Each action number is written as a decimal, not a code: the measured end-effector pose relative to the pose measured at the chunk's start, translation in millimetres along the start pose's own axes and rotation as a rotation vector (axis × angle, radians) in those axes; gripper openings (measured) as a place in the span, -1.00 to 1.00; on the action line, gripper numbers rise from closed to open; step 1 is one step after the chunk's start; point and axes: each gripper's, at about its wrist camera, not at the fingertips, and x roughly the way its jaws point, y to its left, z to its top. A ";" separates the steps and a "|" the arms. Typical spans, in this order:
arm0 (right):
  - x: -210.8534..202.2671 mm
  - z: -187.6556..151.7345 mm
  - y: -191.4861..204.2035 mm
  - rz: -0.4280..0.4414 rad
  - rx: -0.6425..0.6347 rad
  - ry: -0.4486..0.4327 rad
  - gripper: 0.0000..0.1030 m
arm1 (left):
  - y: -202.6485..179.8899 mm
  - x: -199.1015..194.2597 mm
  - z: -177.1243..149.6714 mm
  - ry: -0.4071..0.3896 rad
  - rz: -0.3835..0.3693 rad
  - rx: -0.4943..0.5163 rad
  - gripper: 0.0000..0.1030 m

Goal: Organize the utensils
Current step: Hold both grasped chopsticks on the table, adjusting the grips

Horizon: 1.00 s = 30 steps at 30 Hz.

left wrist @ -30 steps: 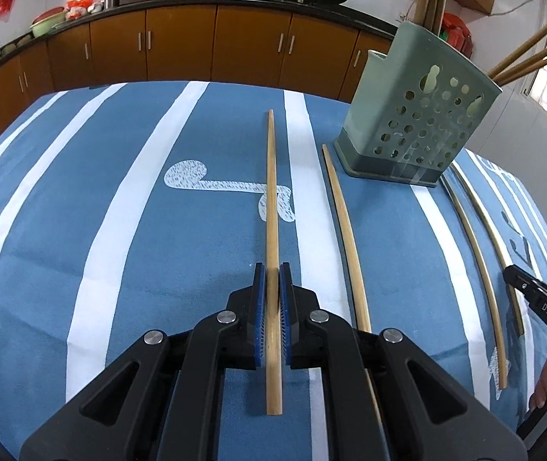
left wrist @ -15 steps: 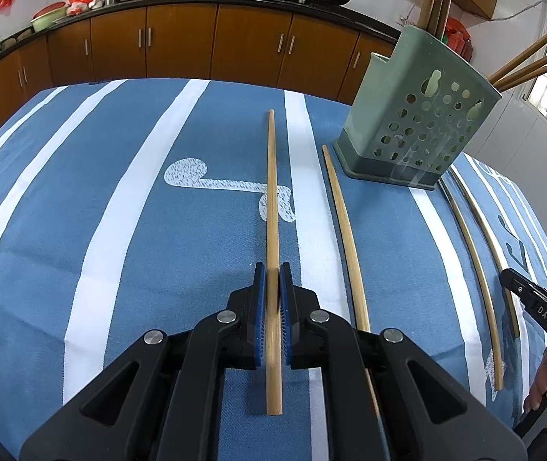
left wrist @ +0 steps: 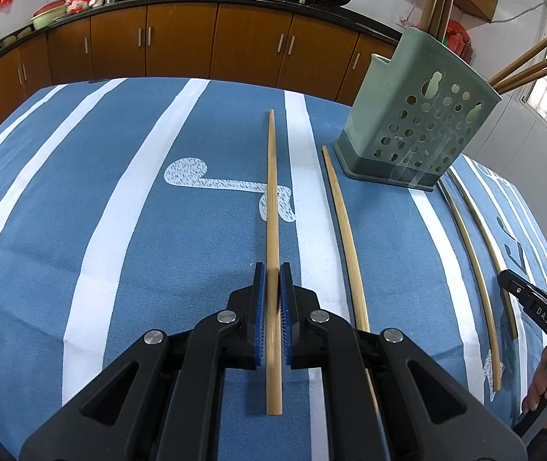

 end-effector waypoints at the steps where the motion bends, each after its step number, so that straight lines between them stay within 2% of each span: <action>1: 0.3 -0.2 -0.1 0.001 0.001 0.000 -0.84 | 0.1 0.0 0.0 0.000 0.000 0.000 -0.84; 10: 0.5 -0.3 -1.0 0.006 0.005 0.000 -0.84 | -0.6 -0.4 -0.2 0.001 0.007 0.006 -0.84; 14: -2.3 -4.1 2.3 -0.009 -0.022 0.002 -0.84 | -7.8 -4.3 -5.4 0.005 0.042 0.058 -0.84; 20: -3.5 -6.3 0.8 0.000 -0.020 0.002 -0.84 | -9.0 -8.1 -9.7 0.008 0.053 0.074 -0.84; 25: -6.2 -5.3 -1.3 0.009 -0.023 0.004 -0.85 | -17.3 -7.1 -10.8 0.016 0.094 0.151 -0.85; 27: -16.1 -4.2 -3.4 0.020 -0.011 -0.020 -0.85 | -16.0 -9.6 -9.9 0.027 0.090 0.151 -0.85; 30: -31.7 0.5 -7.4 0.032 -0.001 -0.063 -0.85 | -13.9 -23.4 -4.8 -0.007 0.084 0.142 -0.85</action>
